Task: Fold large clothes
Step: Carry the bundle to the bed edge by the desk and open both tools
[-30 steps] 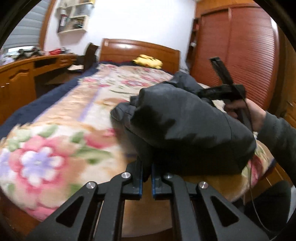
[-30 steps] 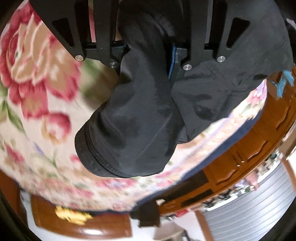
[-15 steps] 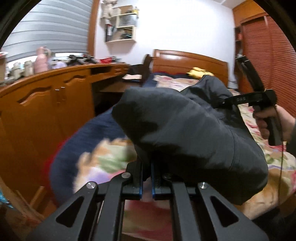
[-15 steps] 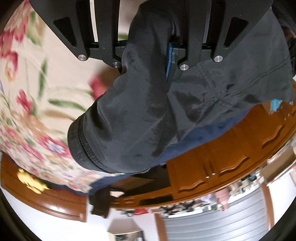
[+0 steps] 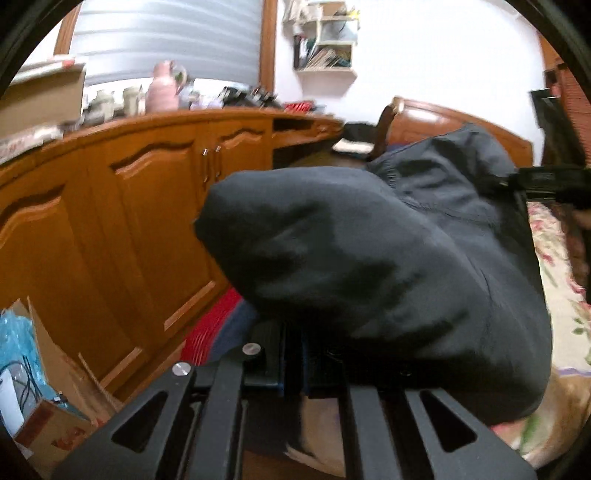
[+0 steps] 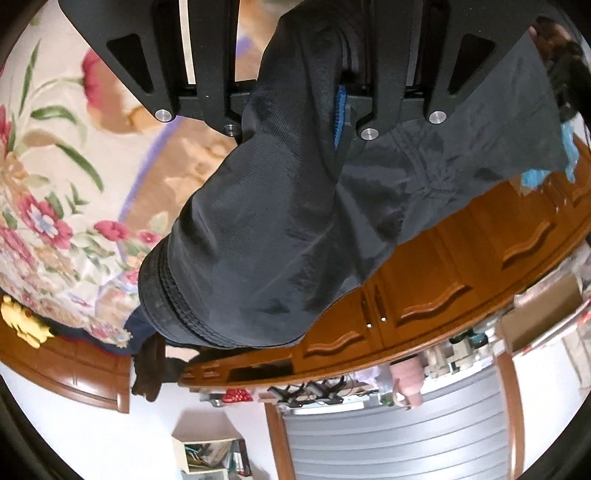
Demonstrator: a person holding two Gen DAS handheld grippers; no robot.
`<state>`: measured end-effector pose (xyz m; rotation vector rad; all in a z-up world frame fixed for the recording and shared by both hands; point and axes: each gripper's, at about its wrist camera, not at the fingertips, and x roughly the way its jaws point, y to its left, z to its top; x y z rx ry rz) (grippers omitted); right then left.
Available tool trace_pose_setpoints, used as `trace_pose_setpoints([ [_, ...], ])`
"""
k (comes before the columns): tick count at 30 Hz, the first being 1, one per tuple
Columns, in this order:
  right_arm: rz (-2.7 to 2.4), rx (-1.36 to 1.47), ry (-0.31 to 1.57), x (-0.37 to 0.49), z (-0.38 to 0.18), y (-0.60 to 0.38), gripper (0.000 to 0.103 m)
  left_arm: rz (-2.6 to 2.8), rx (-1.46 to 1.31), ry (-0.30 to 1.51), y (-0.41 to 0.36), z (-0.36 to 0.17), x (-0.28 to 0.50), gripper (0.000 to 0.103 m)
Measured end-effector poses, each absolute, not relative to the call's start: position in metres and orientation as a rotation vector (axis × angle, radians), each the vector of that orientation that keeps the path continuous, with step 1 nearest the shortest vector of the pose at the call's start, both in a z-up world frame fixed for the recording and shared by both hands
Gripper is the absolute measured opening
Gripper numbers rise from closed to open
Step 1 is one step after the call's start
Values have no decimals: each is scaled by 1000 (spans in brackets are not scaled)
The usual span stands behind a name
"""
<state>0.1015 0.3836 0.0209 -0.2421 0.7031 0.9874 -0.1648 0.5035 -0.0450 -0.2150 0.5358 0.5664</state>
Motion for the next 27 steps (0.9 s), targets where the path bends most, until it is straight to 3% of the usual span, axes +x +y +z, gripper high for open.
trace_pose_setpoints([
  [6, 911, -431, 653, 90, -5, 369, 61, 590, -215, 548, 506, -65, -166, 5],
  [15, 929, -416, 606, 56, -15, 302, 61, 598, -223, 540, 486, -49, -192, 12],
  [21, 941, -383, 618, 40, -14, 274, 61, 536, -228, 470, 460, -17, -205, 33],
  [27, 966, -364, 584, 15, 0, 254, 61, 512, -159, 397, 430, 20, -200, 34],
])
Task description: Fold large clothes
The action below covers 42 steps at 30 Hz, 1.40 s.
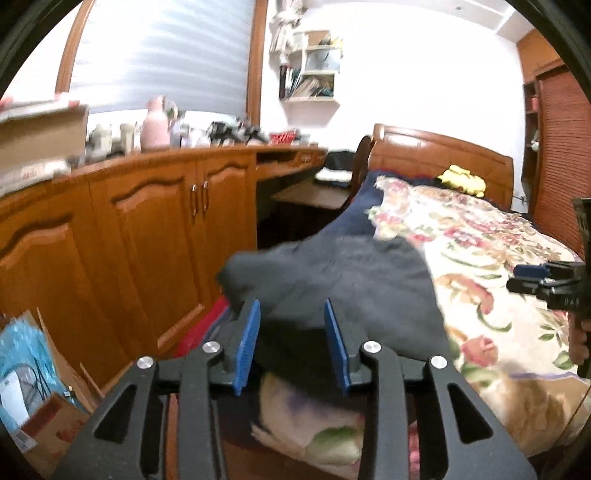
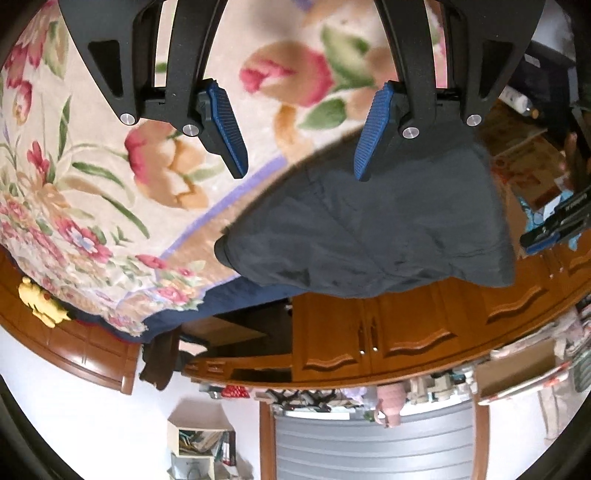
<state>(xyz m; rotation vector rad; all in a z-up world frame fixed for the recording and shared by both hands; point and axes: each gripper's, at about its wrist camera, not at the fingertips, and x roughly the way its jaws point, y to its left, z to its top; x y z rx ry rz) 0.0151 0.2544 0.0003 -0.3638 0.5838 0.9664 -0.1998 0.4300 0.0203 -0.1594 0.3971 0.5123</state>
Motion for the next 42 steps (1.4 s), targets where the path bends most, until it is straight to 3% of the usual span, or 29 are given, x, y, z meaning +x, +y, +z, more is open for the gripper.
trace_pose_setpoints([
  [7, 988, -340, 544, -11, 18, 232, 61, 444, -119, 453, 417, 30, -156, 34],
  [16, 981, -312, 517, -29, 32, 189, 61, 509, -137, 641, 438, -28, -126, 35],
  [23, 932, -273, 520, -29, 31, 143, 61, 530, -143, 616, 420, -24, -128, 36],
  [30, 873, -237, 521, -32, 29, 87, 61, 467, -144, 506, 367, 8, -137, 54],
  [35, 814, -206, 521, -28, 24, 44, 61, 387, -126, 460, 317, 20, -126, 55],
  [42, 734, -172, 511, -16, 14, -10, 74, 251, -132, 422, 245, 28, -101, 55],
])
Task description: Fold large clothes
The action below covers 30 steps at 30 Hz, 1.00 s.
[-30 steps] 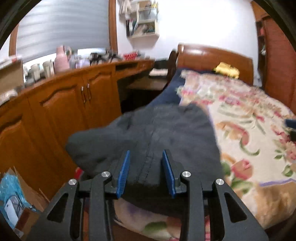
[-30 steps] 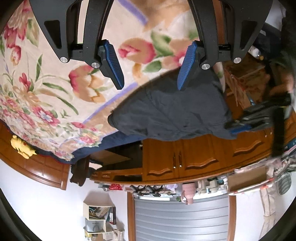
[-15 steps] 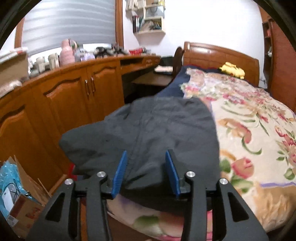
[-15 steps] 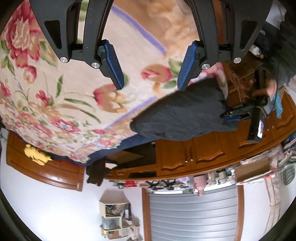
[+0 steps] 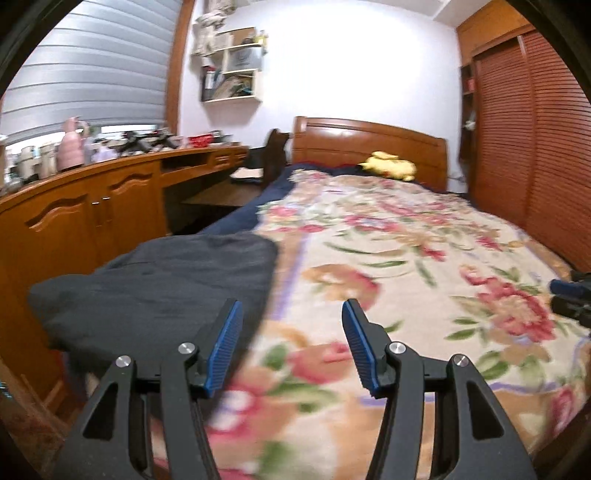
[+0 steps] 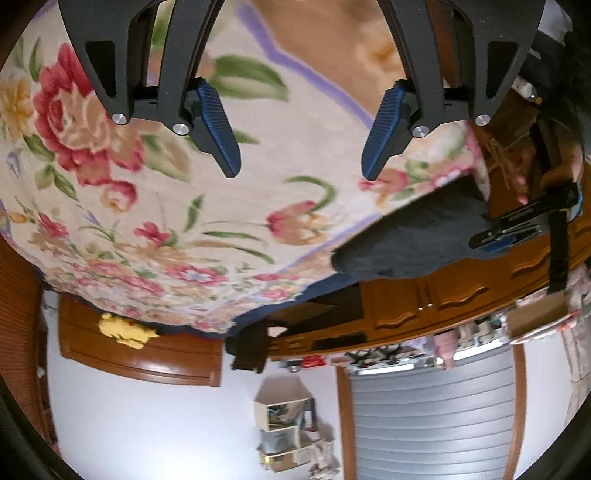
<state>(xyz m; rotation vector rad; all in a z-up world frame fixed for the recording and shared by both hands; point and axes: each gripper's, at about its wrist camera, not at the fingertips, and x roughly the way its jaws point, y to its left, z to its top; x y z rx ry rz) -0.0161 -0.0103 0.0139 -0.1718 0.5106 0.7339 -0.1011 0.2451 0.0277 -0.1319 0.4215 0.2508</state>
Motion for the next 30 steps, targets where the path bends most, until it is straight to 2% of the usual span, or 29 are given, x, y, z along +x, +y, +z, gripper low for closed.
trace_pose_setpoints([
  [9, 590, -154, 490, -5, 1, -68, 84, 86, -79, 421, 149, 25, -69, 55],
  [18, 473, -116, 416, -8, -4, -128, 84, 54, -8, 466, 59, 7, -35, 56],
  [30, 350, -75, 378, -11, -14, -180, 84, -19, -43, 453, 4, 5, -20, 56],
])
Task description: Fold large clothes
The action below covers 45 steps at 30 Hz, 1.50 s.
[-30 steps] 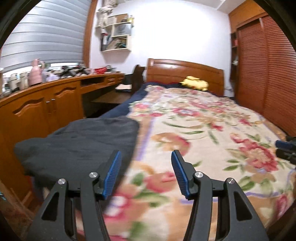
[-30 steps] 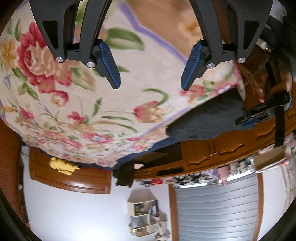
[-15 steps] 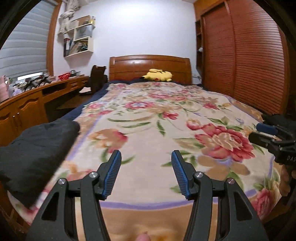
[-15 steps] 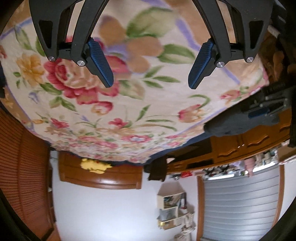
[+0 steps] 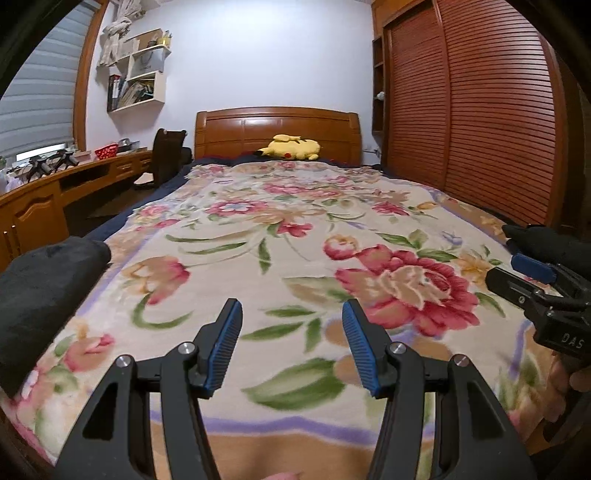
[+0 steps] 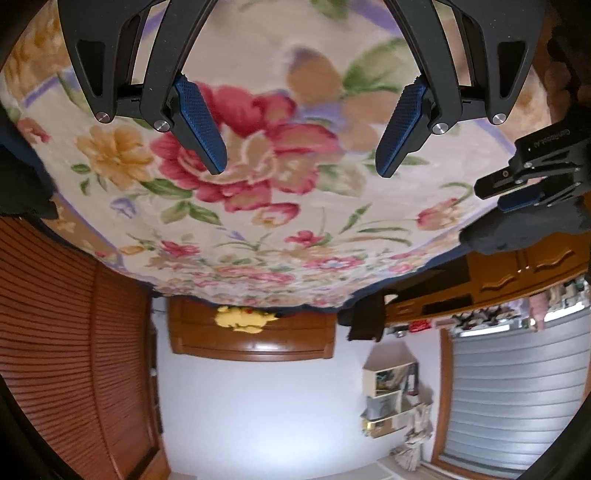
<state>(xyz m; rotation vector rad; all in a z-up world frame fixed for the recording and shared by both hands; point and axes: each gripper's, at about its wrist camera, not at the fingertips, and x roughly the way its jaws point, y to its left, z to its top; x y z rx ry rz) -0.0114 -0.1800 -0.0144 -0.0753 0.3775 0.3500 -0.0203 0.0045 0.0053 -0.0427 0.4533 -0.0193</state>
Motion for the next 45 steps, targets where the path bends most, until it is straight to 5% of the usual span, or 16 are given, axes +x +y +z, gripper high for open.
trace_pose_setpoints([
  [45, 315, -48, 353, -11, -11, -197, 84, -22, -48, 422, -11, 15, -28, 56],
])
